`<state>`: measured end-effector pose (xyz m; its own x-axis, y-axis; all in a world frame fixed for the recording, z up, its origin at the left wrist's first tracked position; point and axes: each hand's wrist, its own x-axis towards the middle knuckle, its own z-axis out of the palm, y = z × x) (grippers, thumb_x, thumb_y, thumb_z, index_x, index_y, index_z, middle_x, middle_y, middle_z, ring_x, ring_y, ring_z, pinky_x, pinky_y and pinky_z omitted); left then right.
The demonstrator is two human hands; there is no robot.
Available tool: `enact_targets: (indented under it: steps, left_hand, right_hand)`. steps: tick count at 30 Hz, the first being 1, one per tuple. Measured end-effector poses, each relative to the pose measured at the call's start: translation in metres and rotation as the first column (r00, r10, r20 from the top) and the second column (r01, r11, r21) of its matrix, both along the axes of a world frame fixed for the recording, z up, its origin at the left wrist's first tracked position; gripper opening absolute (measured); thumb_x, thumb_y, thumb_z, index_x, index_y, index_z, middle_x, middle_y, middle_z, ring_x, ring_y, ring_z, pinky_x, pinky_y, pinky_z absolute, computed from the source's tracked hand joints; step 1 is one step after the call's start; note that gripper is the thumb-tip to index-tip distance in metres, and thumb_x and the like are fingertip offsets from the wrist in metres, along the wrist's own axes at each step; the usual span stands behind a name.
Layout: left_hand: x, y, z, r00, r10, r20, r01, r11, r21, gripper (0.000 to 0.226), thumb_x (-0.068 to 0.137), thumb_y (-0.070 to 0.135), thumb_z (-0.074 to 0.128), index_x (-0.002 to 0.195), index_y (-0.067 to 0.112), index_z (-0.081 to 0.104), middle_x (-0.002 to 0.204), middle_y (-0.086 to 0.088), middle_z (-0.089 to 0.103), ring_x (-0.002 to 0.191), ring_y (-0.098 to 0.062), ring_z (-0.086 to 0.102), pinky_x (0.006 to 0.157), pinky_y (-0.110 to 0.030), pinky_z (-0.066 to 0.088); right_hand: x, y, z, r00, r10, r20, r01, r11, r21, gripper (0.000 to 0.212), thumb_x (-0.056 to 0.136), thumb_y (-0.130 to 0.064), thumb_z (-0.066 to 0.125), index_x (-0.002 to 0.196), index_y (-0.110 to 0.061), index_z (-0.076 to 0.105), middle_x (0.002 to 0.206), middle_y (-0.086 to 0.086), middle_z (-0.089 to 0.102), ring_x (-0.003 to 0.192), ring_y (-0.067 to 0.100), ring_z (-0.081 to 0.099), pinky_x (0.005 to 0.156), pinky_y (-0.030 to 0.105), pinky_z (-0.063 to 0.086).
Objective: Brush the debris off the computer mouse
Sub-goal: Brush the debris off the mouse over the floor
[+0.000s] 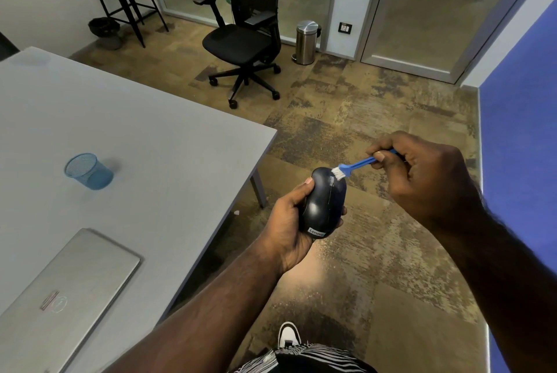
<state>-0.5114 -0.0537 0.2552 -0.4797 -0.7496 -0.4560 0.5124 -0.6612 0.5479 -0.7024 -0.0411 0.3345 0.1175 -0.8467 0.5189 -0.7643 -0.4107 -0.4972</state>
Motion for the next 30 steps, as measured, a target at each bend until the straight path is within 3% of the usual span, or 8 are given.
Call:
enact_targets:
  steps: [6,9,12,15,19,26,28,30]
  left_hand:
    - [0.002,0.0,-0.002,1.0,0.01,-0.007,-0.01,1.0,0.0,0.048,0.09,0.035,0.053,0.125,0.003,0.061,0.113,-0.022,0.065,0.087,-0.034,0.064,0.071,-0.038,0.057]
    - [0.001,0.0,-0.002,1.0,0.01,-0.01,-0.01,1.0,0.005,0.051,0.088,0.035,0.054,0.126,0.001,0.06,0.113,-0.022,0.065,0.087,-0.034,0.064,0.072,-0.038,0.056]
    - [0.002,-0.003,-0.002,0.999,0.035,-0.014,-0.035,0.999,0.017,0.047,0.09,0.035,0.053,0.12,0.0,0.063,0.107,-0.022,0.066,0.085,-0.034,0.063,0.071,-0.038,0.056]
    - [0.002,-0.003,-0.002,0.998,0.047,-0.03,-0.046,0.998,0.042,0.045,0.092,0.034,0.052,0.119,0.0,0.065,0.111,-0.024,0.065,0.087,-0.035,0.063,0.073,-0.039,0.055]
    - [0.0,-0.006,-0.001,0.995,0.079,-0.054,-0.074,0.994,0.082,0.051,0.093,0.036,0.05,0.124,-0.002,0.06,0.111,-0.024,0.065,0.088,-0.035,0.063,0.074,-0.04,0.055]
    - [0.002,-0.008,0.0,0.989,0.133,-0.065,-0.122,0.982,0.146,0.051,0.097,0.039,0.045,0.129,0.001,0.055,0.114,-0.024,0.065,0.087,-0.034,0.067,0.071,-0.04,0.056]
    - [0.002,-0.009,0.0,0.99,0.128,-0.059,-0.118,0.982,0.15,0.053,0.097,0.04,0.045,0.131,0.002,0.053,0.126,-0.025,0.06,0.095,-0.035,0.063,0.073,-0.042,0.055]
    - [0.002,-0.01,0.001,0.992,0.12,-0.046,-0.113,0.983,0.145,0.054,0.096,0.042,0.044,0.131,0.001,0.054,0.125,-0.026,0.06,0.097,-0.035,0.062,0.075,-0.041,0.055]
  right_hand:
    - [-0.004,0.001,-0.002,1.0,0.025,-0.017,-0.024,0.998,0.056,0.019,0.09,-0.002,0.063,0.098,-0.018,0.071,0.079,-0.006,0.069,0.064,-0.003,0.063,0.049,0.009,0.043]
    - [-0.005,0.001,-0.002,1.0,0.012,0.011,-0.012,1.0,0.022,0.015,0.092,-0.004,0.061,0.098,-0.013,0.071,0.081,-0.001,0.071,0.058,0.012,0.066,0.047,0.034,0.054]
    - [-0.003,0.005,-0.003,0.997,0.073,-0.016,-0.072,0.996,0.054,0.014,0.09,-0.011,0.061,0.095,-0.018,0.072,0.073,-0.002,0.069,0.051,0.012,0.06,0.042,0.033,0.049]
    - [-0.004,0.003,-0.003,1.0,0.022,-0.019,-0.021,0.999,0.036,0.018,0.091,-0.003,0.063,0.097,-0.018,0.072,0.074,-0.005,0.068,0.05,0.009,0.058,0.041,0.029,0.047]
    - [0.0,0.006,-0.005,0.999,0.035,0.004,-0.035,0.999,0.011,0.018,0.091,-0.003,0.062,0.099,-0.016,0.071,0.078,0.001,0.071,0.058,0.023,0.067,0.045,0.04,0.053]
    - [0.017,0.018,-0.012,0.965,0.253,-0.066,-0.245,0.963,0.11,0.017,0.085,-0.003,0.065,0.095,-0.013,0.073,0.079,-0.008,0.07,0.062,-0.011,0.055,0.056,0.004,0.037]
    - [0.017,0.018,-0.015,0.981,0.183,-0.065,-0.177,0.981,0.078,0.018,0.086,0.002,0.065,0.095,-0.011,0.073,0.079,-0.01,0.068,0.064,-0.015,0.054,0.056,0.002,0.036]
    - [0.015,0.018,-0.016,0.996,0.083,-0.031,-0.083,0.996,0.013,0.02,0.089,0.003,0.065,0.099,-0.012,0.073,0.084,-0.008,0.07,0.069,-0.007,0.062,0.057,0.009,0.046]
